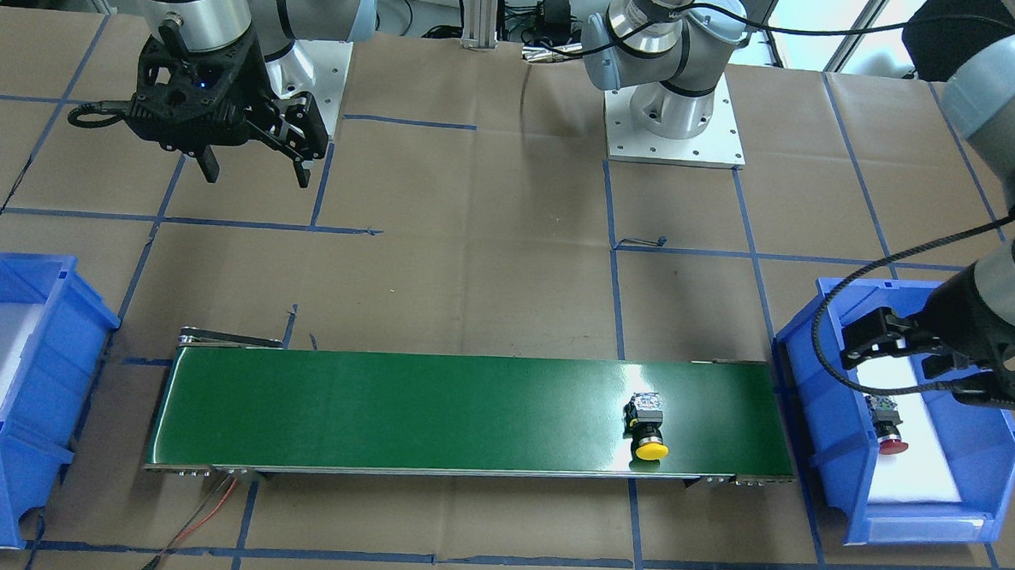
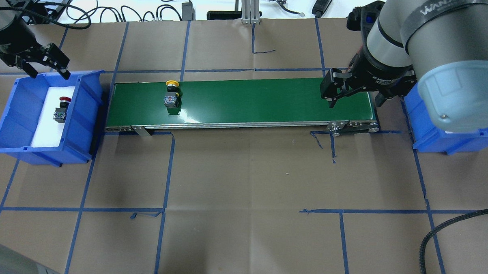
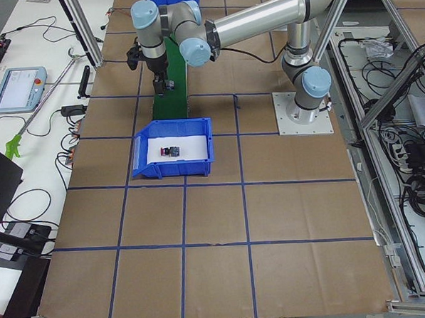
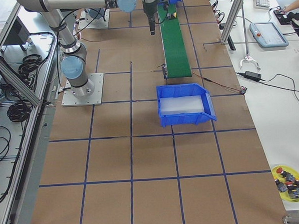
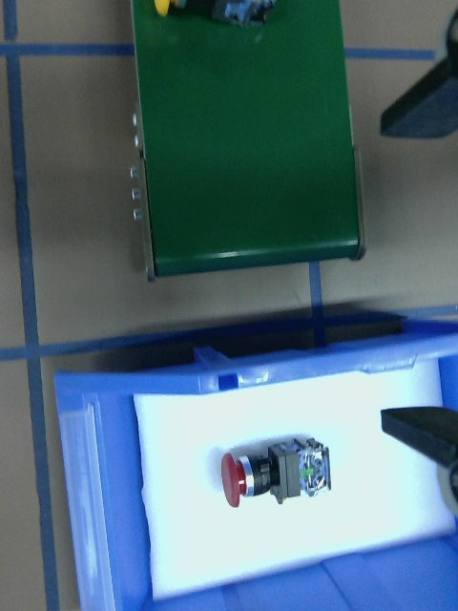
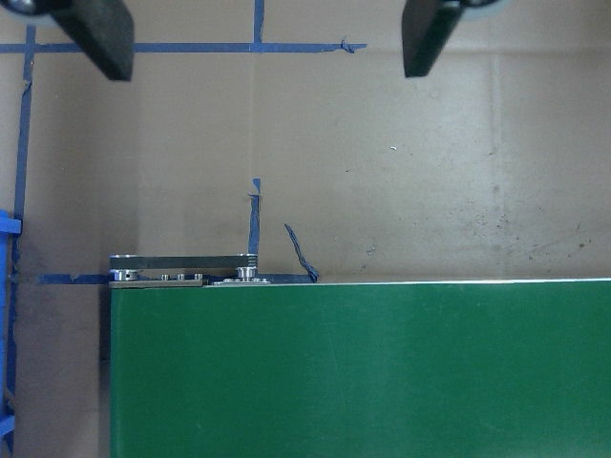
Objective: Transport two buttons from left to right
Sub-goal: 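Move the left gripper back over the bin to the red button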
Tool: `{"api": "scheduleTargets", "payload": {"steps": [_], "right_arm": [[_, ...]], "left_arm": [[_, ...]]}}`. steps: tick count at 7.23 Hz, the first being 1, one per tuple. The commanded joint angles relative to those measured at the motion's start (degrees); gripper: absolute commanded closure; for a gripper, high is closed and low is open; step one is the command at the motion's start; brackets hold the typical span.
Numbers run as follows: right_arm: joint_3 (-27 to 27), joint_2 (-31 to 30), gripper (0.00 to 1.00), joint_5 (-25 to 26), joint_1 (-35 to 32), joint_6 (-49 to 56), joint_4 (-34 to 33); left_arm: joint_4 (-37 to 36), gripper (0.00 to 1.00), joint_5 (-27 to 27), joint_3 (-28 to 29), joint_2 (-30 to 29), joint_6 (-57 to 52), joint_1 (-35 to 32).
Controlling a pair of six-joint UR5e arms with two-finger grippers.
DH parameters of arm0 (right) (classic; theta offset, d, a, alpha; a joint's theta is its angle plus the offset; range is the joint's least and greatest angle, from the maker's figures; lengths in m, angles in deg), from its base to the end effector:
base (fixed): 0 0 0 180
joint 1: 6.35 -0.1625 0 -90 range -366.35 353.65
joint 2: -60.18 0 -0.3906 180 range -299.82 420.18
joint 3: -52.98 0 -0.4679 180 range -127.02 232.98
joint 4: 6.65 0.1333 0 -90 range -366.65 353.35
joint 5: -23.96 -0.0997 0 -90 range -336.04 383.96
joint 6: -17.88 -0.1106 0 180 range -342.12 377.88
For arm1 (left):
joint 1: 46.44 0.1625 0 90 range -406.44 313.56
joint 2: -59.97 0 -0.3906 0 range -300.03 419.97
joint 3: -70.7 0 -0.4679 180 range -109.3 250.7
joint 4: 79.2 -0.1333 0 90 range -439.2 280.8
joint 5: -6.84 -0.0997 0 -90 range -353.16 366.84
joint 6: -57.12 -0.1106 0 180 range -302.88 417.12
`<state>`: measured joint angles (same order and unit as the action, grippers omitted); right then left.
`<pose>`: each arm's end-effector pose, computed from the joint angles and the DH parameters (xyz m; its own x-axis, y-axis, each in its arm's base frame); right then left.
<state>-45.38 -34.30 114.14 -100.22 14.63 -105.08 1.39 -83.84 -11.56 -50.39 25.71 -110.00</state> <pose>0.1694 -0.5343 0.4179 -0.9999 -0.0108 -0.0014 -0.0106 0.9968 -0.0794 0.1872 -0.6729 0.3105 -0.9961 0.0864 0.0191 0.0874 0.9947 0.0540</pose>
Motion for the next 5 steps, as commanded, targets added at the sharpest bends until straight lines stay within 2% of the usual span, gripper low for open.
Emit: {"api": "scheduleTargets", "payload": {"steps": [1,5], "right_arm": [[0.01,0.0,0.0,0.0,0.0,0.0,0.0],[0.01,0.0,0.0,0.0,0.0,0.0,0.0]], "left_arm": [[-3.06,0.0,-0.02,-0.18,-2.57,-4.01,3.09],[-12.99,0.01,0.85,-2.47,-9.16,-5.59,4.23]]}}
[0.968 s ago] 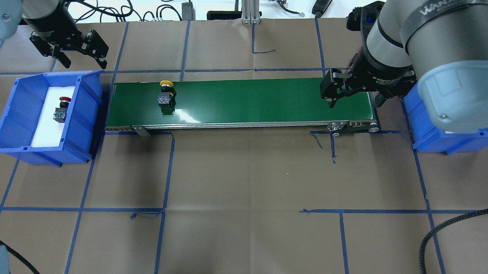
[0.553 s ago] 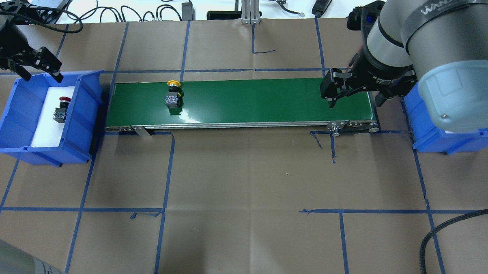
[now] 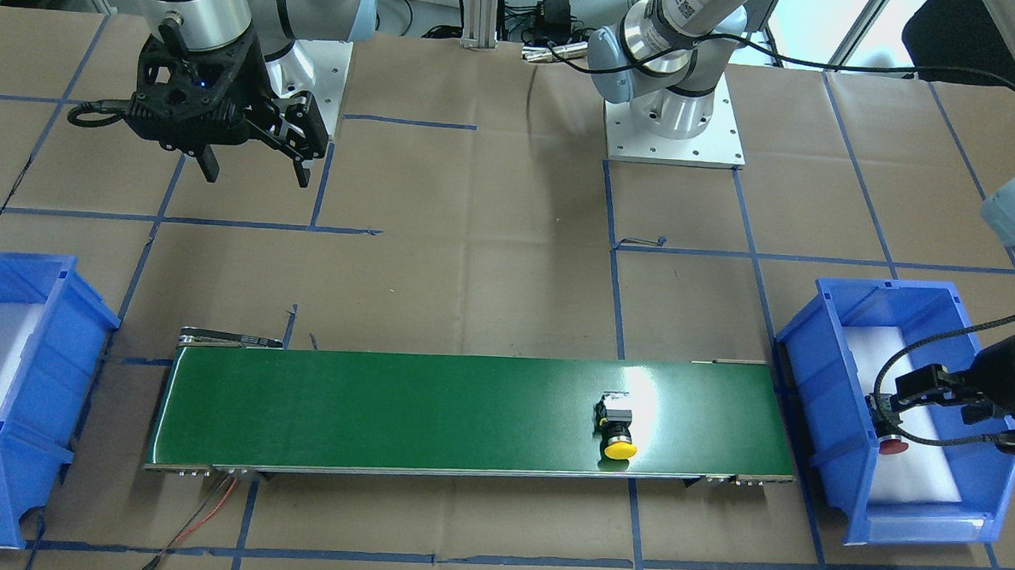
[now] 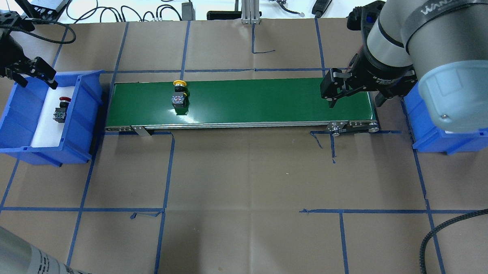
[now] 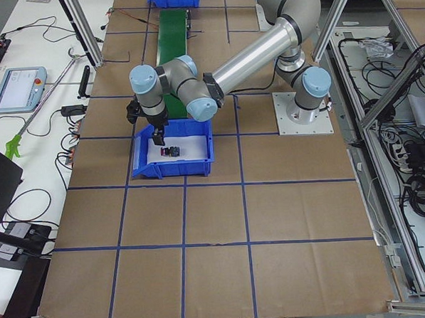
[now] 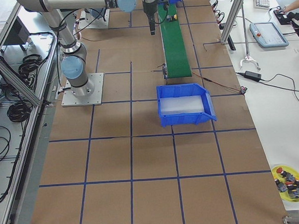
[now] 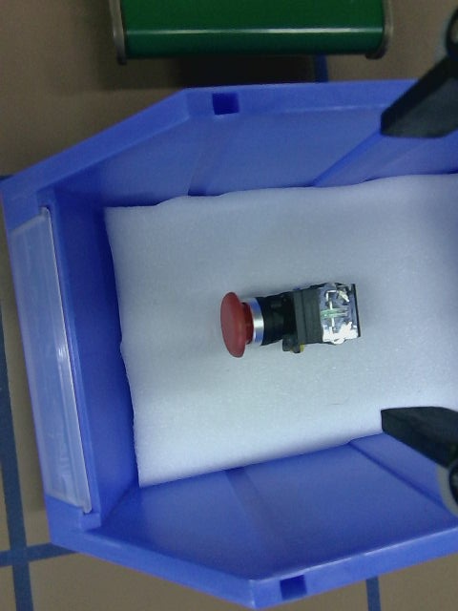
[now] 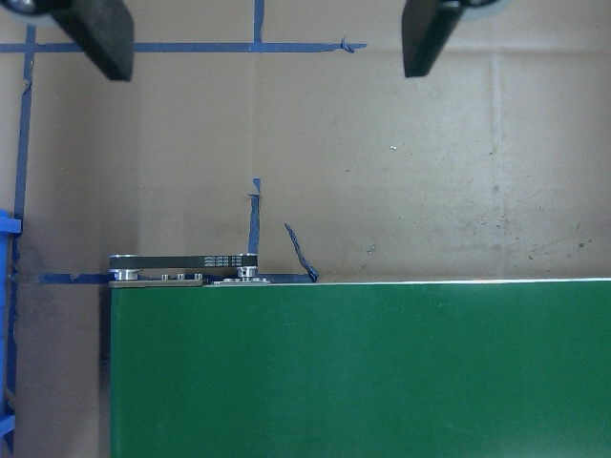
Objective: Transport two buttons from left to right
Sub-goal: 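Move the left gripper back over the bin to the red button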
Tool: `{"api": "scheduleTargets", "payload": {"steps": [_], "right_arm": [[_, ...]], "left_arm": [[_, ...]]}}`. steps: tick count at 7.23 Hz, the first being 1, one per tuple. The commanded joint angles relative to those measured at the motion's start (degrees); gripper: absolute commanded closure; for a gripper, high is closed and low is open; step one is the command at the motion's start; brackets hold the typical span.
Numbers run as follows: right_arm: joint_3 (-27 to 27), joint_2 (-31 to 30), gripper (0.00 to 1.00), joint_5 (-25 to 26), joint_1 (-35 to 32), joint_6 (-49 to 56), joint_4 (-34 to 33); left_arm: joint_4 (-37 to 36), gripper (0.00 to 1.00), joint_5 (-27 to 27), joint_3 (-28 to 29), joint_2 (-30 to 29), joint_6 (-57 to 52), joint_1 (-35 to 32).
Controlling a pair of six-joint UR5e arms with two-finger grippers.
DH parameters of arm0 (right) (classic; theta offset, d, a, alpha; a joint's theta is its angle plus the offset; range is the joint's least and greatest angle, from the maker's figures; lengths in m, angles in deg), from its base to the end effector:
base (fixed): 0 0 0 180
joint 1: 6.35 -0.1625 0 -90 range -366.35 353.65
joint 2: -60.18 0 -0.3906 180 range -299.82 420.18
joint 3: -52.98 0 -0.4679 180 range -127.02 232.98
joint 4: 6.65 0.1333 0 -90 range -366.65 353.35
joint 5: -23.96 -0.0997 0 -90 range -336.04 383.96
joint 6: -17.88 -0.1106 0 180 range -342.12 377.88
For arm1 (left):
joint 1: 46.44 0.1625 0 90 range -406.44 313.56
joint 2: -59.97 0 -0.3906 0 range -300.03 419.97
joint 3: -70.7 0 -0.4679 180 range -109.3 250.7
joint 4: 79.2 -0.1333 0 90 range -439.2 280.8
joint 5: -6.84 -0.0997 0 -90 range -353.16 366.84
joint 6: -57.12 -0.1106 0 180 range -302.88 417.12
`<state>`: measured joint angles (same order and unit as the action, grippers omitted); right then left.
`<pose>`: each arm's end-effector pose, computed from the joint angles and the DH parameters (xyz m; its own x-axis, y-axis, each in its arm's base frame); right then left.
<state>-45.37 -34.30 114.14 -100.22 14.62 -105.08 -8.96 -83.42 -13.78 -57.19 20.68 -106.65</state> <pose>0.1694 -0.5343 0.4180 -0.9999 -0.0106 -0.0014 -0.0104 0.9968 -0.0796 0.2371 -0.6815 0.2237 -0.9932 0.1156 0.0158 0.1161 0.9928 0.0291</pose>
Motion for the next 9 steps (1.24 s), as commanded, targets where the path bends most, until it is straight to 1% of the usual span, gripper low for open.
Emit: {"api": "scheduleTargets", "payload": {"steps": [1,3,4,7,8,9], "right_arm": [[-0.09,0.0,0.0,0.0,0.0,0.0,0.0],[-0.09,0.0,0.0,0.09,0.0,0.0,0.0],[-0.09,0.09,0.0,0.09,0.0,0.0,0.0],[-0.09,0.09,0.0,0.09,0.0,0.0,0.0],[-0.09,0.09,0.0,0.09,0.0,0.0,0.0],[-0.09,0.09,0.0,0.09,0.0,0.0,0.0]], "left_arm": [[-3.87,0.01,0.43,-1.3,-3.15,-1.16,1.76],[-11.32,0.01,0.43,-6.11,-3.34,-1.26,1.85],[-11.61,0.01,0.34,-7.62,-2.46,-1.08,1.42],[-12.4,0.01,0.43,-8.33,-3.42,-0.91,0.97],[-13.02,0.03,0.43,-8.69,-3.25,-0.82,0.97],[-13.02,0.22,0.43,-9.04,-3.25,-0.73,1.06]]}}
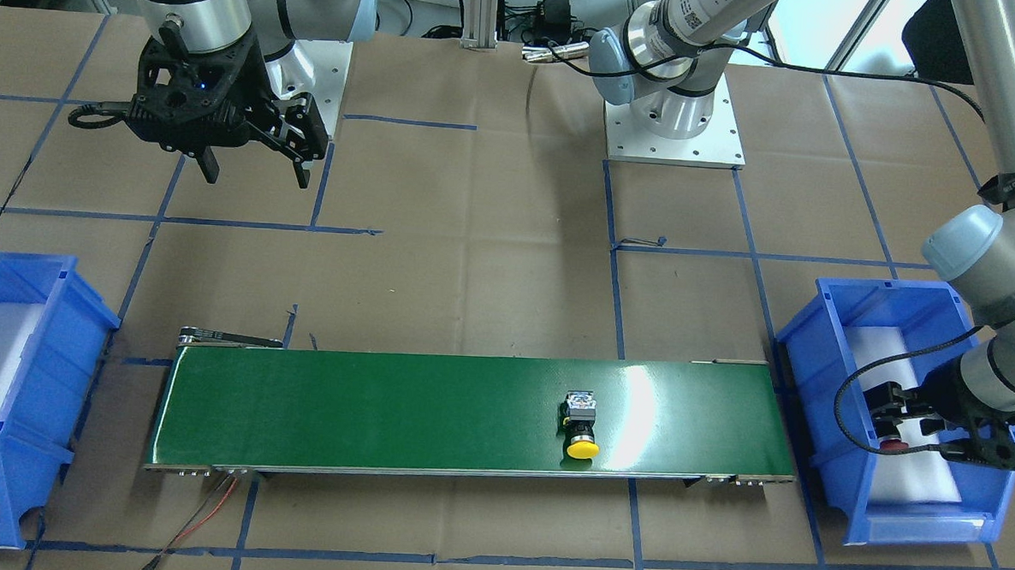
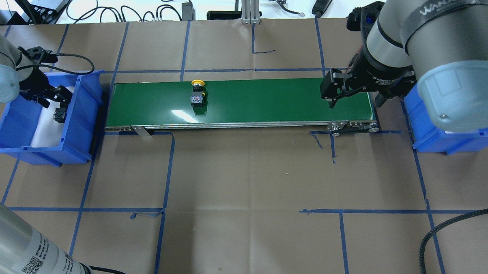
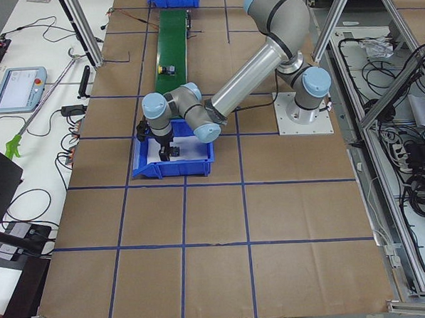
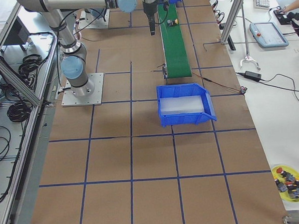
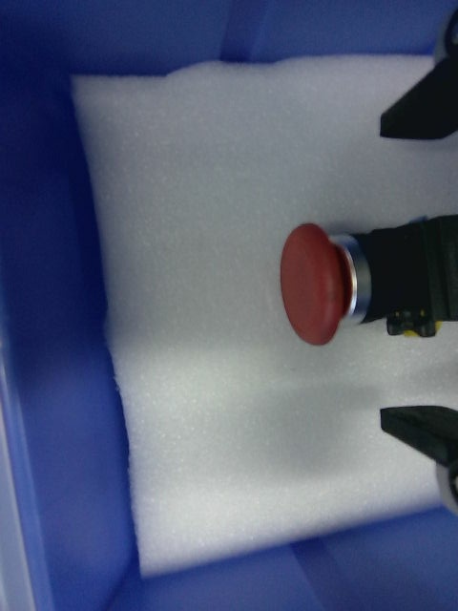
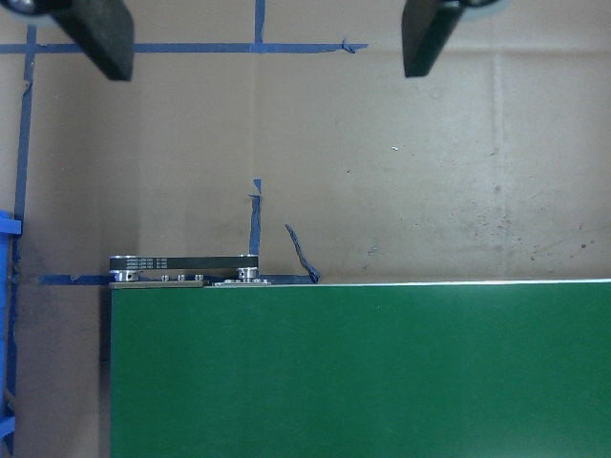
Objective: Transport two buttons from left to right
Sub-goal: 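Grasp the red-capped button with the left gripper and lift it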
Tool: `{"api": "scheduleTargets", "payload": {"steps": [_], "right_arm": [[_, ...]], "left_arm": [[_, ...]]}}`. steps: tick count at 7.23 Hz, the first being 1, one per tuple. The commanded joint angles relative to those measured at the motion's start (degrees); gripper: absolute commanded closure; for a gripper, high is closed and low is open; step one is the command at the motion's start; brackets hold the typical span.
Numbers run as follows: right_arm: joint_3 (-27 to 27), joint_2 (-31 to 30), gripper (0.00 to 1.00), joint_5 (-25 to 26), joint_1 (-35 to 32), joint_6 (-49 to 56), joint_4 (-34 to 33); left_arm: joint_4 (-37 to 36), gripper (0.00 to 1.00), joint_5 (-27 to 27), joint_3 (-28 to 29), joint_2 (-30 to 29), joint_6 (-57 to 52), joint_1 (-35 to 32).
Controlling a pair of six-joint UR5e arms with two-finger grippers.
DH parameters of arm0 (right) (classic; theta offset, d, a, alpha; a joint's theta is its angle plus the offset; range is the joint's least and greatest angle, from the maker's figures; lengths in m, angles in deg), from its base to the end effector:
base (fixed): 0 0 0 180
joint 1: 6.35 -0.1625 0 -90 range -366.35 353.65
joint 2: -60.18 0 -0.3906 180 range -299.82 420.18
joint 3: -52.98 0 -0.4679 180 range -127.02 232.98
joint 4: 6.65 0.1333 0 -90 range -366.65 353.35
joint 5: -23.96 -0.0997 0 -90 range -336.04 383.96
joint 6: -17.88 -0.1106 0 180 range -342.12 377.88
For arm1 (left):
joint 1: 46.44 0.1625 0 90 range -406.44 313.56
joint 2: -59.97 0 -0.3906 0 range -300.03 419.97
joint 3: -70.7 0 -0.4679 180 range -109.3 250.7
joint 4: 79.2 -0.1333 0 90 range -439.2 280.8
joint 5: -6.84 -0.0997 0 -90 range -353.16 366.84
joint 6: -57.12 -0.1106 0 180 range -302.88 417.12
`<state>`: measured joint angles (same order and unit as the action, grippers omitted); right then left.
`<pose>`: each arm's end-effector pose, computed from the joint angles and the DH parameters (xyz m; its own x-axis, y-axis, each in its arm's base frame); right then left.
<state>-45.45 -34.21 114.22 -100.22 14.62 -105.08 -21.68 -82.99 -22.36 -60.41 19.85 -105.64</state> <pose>0.1693 -0.5345 0.4163 -0.9999 -0.0105 0.0002 -0.0104 0.9970 -0.0767 0.2364 -0.6575 0.1294 -0.9936 0.1126 0.0125 0.1127 0.9936 0.0115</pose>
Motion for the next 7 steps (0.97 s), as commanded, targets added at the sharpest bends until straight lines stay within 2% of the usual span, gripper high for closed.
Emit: {"api": "scheduleTargets", "payload": {"steps": [1,2,3,4,5,7], "right_arm": [[0.0,0.0,0.0,-0.09,0.0,0.0,0.0],[0.0,0.0,0.0,-0.09,0.0,0.0,0.0],[0.0,0.0,0.0,-0.17,0.0,0.0,0.0],[0.0,0.0,0.0,-0.09,0.0,0.0,0.0],[0.0,0.0,0.0,-0.17,0.0,0.0,0.0],[0.0,0.0,0.0,-0.18,0.0,0.0,0.0]], "left_arm": [[-0.21,0.49,-0.17,-0.54,-0.03,0.71,0.06],[-0.13,0.74,-0.52,-0.63,0.05,1.85,0.06],[0.66,0.87,-0.44,-0.37,0.84,1.86,0.06],[1.1,0.92,-0.35,-0.11,1.54,1.86,0.06],[3.98,0.92,-0.53,1.72,2.86,2.12,-0.03],[16.06,0.92,-0.88,7.07,8.64,2.12,-0.12]]}}
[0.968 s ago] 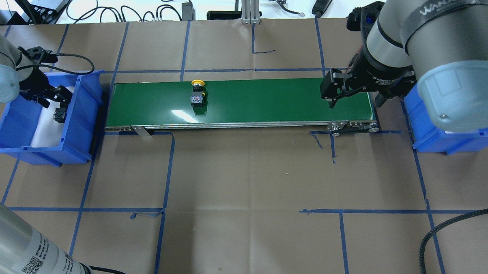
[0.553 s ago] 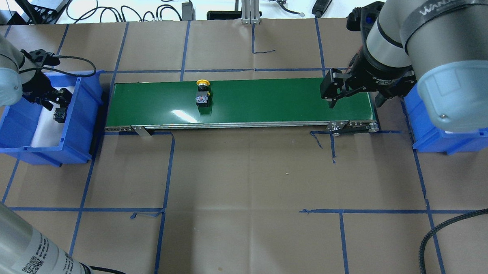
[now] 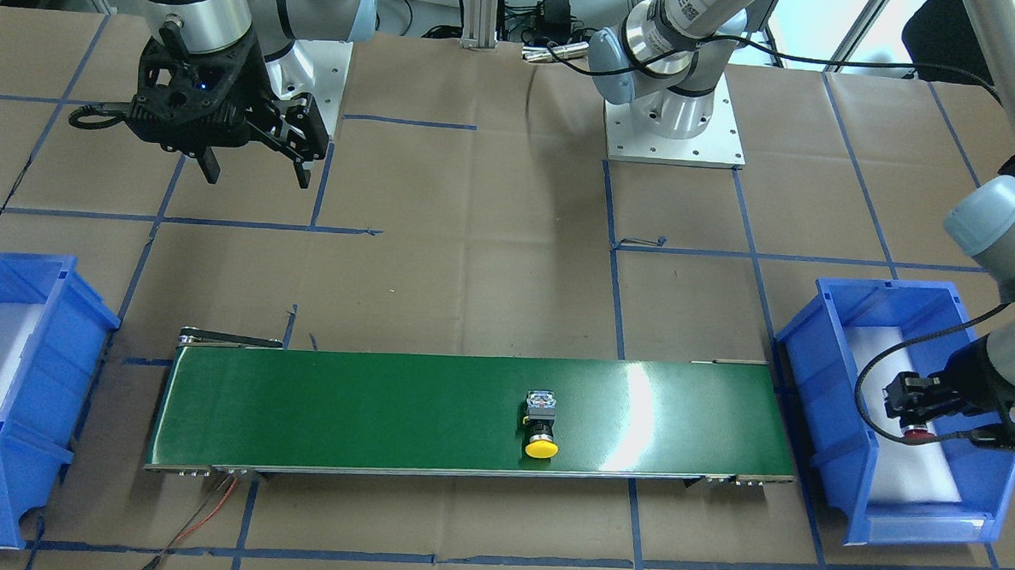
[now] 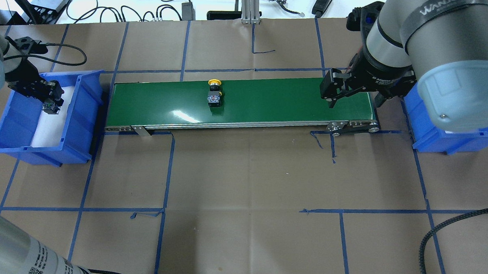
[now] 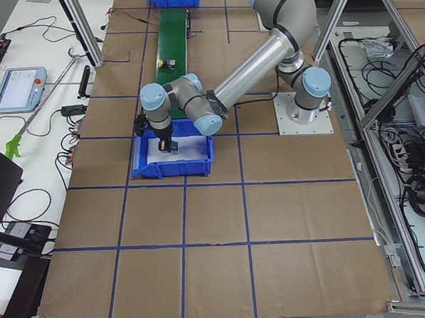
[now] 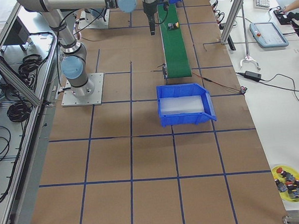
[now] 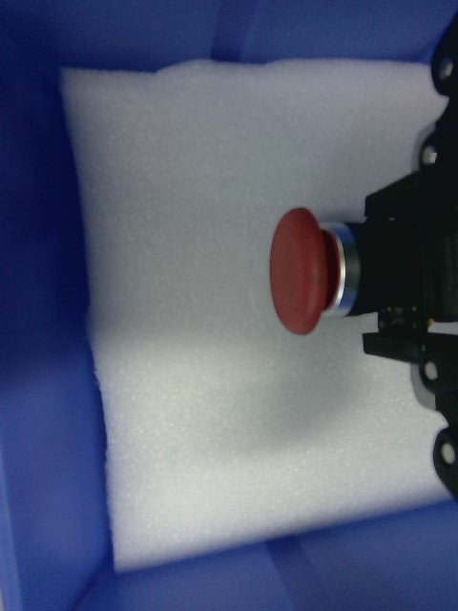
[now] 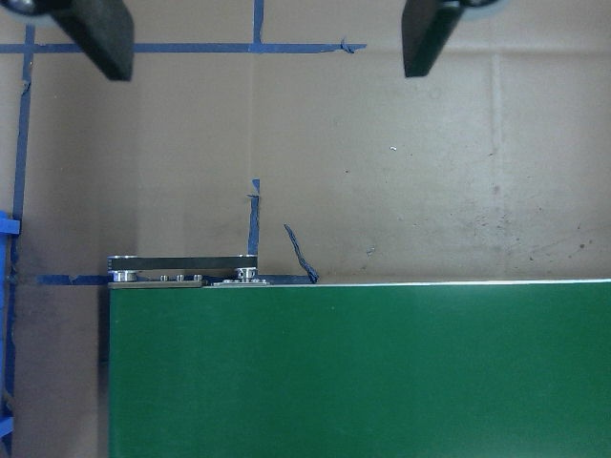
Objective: Transport two buttons from left to right
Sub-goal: 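Grasp the red-capped button with the left gripper and lift it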
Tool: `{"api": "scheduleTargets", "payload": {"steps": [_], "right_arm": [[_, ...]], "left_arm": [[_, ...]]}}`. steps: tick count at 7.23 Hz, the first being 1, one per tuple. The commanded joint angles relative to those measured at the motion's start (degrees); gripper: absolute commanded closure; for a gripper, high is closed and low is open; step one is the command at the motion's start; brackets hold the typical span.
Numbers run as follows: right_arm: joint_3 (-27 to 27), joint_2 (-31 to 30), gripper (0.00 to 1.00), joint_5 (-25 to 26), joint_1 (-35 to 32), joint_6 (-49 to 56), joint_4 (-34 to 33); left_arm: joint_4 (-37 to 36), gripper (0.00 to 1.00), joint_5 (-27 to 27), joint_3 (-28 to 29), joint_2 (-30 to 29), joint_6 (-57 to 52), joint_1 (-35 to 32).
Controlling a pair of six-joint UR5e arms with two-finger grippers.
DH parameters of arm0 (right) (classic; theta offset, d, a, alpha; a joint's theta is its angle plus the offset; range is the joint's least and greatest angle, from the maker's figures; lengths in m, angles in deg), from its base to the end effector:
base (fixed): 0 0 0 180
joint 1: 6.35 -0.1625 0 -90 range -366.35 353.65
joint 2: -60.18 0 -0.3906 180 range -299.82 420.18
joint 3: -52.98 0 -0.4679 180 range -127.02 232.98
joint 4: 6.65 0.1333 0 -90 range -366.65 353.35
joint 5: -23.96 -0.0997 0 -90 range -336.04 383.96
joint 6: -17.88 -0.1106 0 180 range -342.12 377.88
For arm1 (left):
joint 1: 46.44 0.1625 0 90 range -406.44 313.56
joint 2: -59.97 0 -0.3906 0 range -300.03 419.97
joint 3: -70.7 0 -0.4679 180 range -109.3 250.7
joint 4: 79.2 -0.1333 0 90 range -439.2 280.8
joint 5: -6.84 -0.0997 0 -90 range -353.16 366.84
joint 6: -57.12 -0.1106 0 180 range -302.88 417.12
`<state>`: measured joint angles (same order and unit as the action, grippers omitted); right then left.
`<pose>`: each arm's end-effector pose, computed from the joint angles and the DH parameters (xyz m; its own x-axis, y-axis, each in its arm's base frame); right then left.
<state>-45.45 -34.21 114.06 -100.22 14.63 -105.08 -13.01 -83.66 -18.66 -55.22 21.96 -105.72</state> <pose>0.1696 -0.5345 0.4163 -0.9999 -0.0109 -0.0026 -0.0106 0.9970 -0.0765 0.2388 -0.6609 0.2097 -0.9970 0.0775 0.0003 0.0775 0.9969 0.0156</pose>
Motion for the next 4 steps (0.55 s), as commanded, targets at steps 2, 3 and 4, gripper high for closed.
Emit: {"api": "scheduleTargets", "payload": {"steps": [2,3,4], "right_arm": [[0.0,0.0,0.0,-0.01,0.0,0.0,0.0],[0.0,0.0,0.0,0.08,0.0,0.0,0.0],[0.0,0.0,0.0,-0.01,0.0,0.0,0.0]], "left_arm": [[19.19,0.92,-0.38,9.97,6.55,0.44,-0.13],[20.02,0.92,-0.47,10.52,6.82,1.31,-1.26],[19.86,0.92,-0.56,10.35,6.91,3.32,-4.06]]}}
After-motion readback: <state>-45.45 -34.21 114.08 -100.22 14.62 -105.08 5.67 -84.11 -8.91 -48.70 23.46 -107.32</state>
